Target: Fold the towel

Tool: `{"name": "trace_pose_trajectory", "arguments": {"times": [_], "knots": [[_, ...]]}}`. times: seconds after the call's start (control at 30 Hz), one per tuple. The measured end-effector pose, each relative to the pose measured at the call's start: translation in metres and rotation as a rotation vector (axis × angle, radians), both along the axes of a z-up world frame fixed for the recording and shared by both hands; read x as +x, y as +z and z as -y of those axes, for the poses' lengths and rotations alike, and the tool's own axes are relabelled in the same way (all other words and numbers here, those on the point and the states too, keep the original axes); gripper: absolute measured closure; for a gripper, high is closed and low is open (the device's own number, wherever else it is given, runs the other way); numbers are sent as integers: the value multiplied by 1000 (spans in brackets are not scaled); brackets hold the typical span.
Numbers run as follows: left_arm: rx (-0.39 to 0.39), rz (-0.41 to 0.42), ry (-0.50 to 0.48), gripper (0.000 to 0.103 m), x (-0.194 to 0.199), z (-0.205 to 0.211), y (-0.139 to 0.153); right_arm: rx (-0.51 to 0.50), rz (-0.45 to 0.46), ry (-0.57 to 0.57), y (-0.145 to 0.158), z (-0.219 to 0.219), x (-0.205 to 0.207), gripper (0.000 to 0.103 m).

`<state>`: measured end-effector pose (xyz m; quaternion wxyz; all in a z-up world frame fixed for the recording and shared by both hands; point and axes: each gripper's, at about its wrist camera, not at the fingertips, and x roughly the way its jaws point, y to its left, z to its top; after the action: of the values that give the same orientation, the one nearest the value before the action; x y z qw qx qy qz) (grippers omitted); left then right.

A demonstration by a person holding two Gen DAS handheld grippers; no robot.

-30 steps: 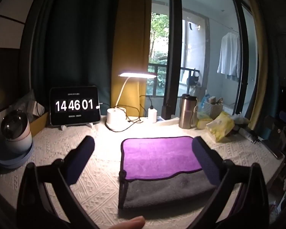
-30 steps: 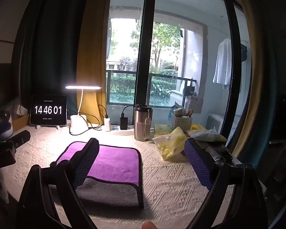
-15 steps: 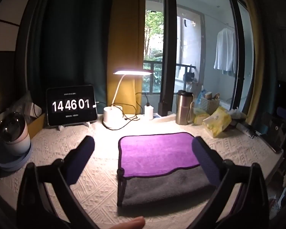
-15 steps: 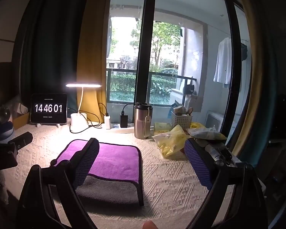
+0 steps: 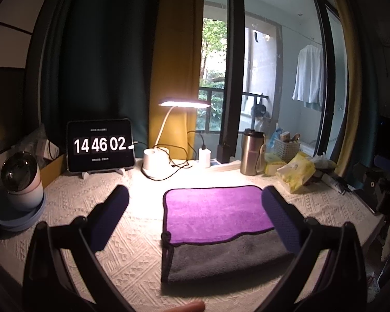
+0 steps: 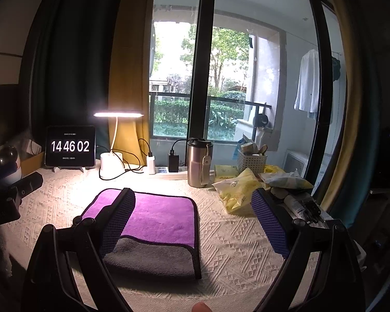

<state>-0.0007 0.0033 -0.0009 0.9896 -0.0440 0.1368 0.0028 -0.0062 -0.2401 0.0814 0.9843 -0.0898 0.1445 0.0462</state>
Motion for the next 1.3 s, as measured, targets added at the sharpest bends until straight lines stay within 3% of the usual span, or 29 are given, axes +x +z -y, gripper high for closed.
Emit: {"name": "trace_pose_trajectory", "arguments": {"times": [1.3], "knots": [[-10,-1,-2,0,1,1,1,11,-21,9,-6,0,3,9]]}}
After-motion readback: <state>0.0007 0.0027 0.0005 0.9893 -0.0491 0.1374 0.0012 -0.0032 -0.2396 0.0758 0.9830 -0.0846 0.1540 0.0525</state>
